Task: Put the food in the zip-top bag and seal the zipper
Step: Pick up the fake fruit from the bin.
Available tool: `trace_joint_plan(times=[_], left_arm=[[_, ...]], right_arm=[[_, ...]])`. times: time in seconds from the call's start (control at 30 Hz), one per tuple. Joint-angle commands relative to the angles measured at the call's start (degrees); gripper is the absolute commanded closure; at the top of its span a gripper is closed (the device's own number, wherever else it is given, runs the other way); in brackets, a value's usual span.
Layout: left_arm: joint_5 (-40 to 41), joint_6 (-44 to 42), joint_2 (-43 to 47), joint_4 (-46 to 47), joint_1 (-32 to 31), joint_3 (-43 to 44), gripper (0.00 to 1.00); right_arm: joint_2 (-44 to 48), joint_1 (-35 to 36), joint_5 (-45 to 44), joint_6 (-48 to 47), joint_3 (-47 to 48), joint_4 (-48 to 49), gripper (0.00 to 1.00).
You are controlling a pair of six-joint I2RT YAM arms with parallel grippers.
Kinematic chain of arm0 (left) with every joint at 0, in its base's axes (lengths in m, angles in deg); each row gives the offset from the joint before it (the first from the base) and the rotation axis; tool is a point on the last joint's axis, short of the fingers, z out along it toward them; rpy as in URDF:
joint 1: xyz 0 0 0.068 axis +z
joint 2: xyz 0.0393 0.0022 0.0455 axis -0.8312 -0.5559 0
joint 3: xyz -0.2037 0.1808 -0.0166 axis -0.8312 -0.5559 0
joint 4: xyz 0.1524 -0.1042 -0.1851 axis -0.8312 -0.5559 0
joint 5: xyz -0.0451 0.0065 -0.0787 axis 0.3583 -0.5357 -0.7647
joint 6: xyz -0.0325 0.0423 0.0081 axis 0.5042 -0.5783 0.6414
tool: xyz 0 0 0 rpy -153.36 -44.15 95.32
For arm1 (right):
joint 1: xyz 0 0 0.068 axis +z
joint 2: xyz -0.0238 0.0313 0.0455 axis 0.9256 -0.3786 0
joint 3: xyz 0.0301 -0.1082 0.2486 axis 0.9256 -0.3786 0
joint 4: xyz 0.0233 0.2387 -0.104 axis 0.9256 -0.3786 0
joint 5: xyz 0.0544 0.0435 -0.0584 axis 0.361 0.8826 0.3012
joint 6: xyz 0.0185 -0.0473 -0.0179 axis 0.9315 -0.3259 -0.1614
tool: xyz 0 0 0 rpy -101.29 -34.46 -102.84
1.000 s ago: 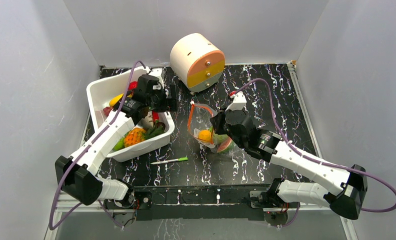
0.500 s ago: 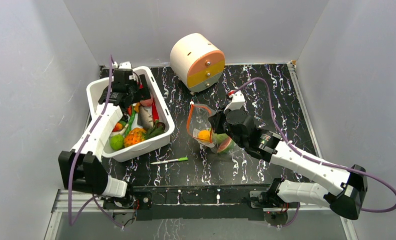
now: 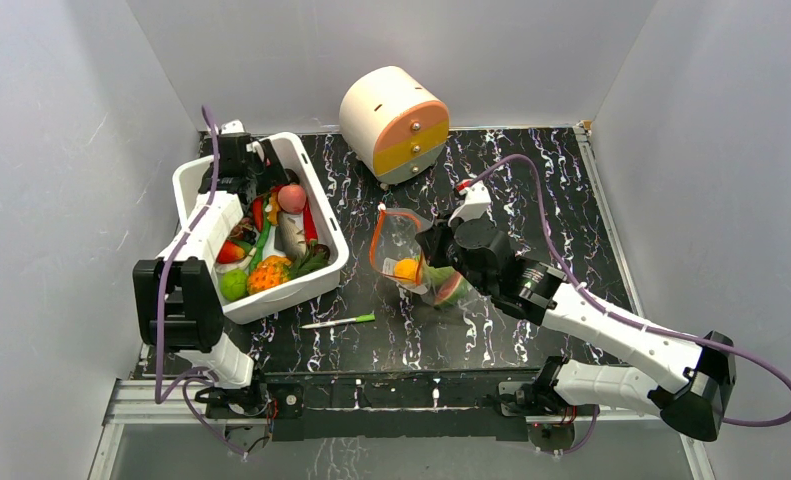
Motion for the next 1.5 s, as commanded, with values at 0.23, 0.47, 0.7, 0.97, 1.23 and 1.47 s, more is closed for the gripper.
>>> trace_joint_plan(times=[0.23,0.47,0.7,0.97,1.23,1.47], left_arm=[[-3.79,0.84,-6.91,9.20,2.70,5.14,0.22],[-4.65,2.20,-10.93,11.81,2.85,5.67,0.24],[-4.39,1.79,-13.71,11.98,2.88,6.68,0.25],[-4.35,1.16,-15.14,10.50,3.14,8.86,0.32],[-4.56,0.69,-15.02,8.16,3.23,9.55,0.45],[-3.55,0.34,-14.02,4.61,3.20,11.09,0.52]], right_arm=[[1.72,0.18,-0.34,1.00,0.62,2.96,1.00],[1.61,0.18,-0.65,0.77,1.15,2.49,1.00],[2.40,0.14,-0.94,0.52,1.47,1.81,1.00],[3.54,0.18,-1.22,1.08,0.56,1.40,1.00],[4.81,0.18,-1.04,1.33,-0.20,1.34,1.00],[6.44,0.18,-1.29,1.21,-1.04,1.54,1.00]])
